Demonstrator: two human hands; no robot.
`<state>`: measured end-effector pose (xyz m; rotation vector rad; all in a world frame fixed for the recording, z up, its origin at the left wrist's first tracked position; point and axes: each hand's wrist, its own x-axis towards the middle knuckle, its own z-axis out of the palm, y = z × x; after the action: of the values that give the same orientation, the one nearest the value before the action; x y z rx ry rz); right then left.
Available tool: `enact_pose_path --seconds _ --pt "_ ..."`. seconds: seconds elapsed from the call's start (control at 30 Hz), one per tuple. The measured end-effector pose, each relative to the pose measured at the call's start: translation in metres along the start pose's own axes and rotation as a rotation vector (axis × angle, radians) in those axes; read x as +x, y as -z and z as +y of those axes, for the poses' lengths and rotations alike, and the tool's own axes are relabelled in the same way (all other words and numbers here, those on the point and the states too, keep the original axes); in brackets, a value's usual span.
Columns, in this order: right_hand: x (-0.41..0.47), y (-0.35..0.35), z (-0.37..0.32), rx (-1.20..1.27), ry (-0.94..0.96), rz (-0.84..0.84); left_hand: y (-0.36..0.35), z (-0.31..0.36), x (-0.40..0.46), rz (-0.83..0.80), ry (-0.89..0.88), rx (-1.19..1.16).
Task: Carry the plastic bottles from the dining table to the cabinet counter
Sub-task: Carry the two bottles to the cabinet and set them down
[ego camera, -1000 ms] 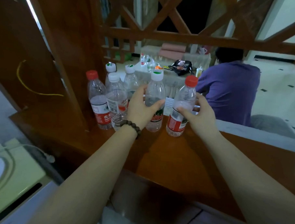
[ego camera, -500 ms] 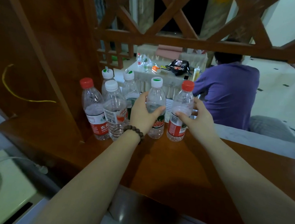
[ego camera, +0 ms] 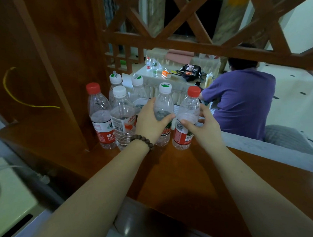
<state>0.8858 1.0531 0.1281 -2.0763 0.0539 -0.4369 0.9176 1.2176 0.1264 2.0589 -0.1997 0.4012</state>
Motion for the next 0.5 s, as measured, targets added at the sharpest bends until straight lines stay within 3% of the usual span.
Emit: enact_pose_path --seconds 0.3,0.5 --pt "-0.003 0.000 0.003 -0.032 -0.001 -0.012 0.004 0.009 -0.001 0.059 -0.022 0.069" --pt "-0.010 0.003 0.011 -0.105 -0.028 -0.003 0.012 0.016 -0.015 0.123 -0.111 0.239"
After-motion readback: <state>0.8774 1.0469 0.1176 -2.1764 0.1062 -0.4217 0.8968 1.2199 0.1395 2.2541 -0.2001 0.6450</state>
